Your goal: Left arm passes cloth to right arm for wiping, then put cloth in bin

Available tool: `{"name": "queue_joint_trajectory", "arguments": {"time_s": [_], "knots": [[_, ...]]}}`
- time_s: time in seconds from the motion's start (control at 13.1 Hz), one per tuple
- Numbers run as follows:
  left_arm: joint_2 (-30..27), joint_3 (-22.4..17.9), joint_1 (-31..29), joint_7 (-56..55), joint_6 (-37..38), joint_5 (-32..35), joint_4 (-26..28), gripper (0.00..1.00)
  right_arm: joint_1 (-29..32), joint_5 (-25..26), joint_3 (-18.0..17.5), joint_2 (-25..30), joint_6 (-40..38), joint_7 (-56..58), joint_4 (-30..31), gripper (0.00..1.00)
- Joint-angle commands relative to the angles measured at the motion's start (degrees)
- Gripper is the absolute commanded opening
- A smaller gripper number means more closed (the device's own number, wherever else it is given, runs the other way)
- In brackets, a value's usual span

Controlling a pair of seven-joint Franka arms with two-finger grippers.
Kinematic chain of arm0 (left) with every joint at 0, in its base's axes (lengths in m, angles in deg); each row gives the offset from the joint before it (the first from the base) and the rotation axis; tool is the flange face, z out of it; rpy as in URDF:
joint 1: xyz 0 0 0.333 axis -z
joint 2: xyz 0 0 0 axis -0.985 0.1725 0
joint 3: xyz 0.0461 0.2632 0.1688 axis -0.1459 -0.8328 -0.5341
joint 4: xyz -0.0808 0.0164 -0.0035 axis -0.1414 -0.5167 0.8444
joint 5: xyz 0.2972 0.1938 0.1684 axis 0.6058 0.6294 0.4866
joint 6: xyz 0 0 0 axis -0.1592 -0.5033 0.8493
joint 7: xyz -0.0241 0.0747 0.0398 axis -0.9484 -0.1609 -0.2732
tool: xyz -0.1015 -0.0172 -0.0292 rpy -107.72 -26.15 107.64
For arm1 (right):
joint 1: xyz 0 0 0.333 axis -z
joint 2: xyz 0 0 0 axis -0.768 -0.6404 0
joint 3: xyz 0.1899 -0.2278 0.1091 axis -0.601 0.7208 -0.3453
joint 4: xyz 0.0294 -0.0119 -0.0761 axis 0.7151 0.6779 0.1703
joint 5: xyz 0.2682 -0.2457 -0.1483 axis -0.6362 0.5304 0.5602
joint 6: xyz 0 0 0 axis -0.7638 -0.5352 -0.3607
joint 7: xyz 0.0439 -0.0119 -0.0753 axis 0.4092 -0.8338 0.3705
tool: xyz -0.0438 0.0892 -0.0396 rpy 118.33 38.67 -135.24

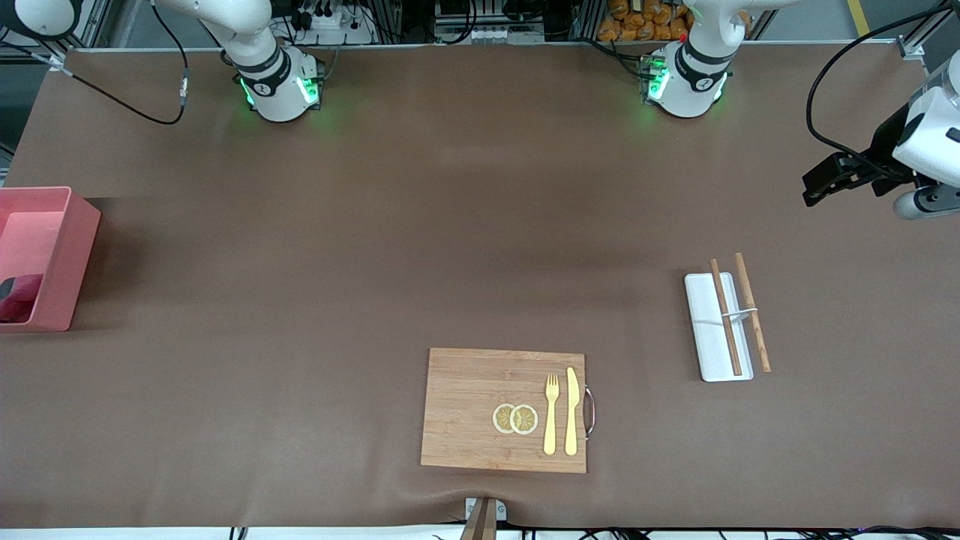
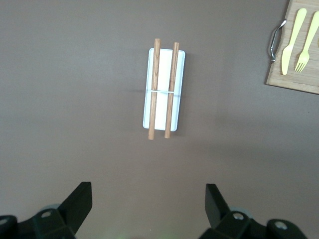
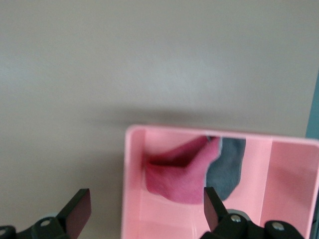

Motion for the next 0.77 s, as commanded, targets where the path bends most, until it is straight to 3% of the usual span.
{"name": "queue_joint_trajectory", "arguments": {"time_s": [0.0,0.69], "knots": [[-0.6,0.2,0.0,0.0,-0.5,0.5,0.7,1.0,-6.0,-0.2,0.3,4.2,-1.9,-10.6,1.9,1.0],[-0.7,0.2,0.0,0.0,-0.5,0.5,0.5,1.0,-26.2,-0.2,0.3,8.4,-6.5,-43.4,2.3,1.0]]}}
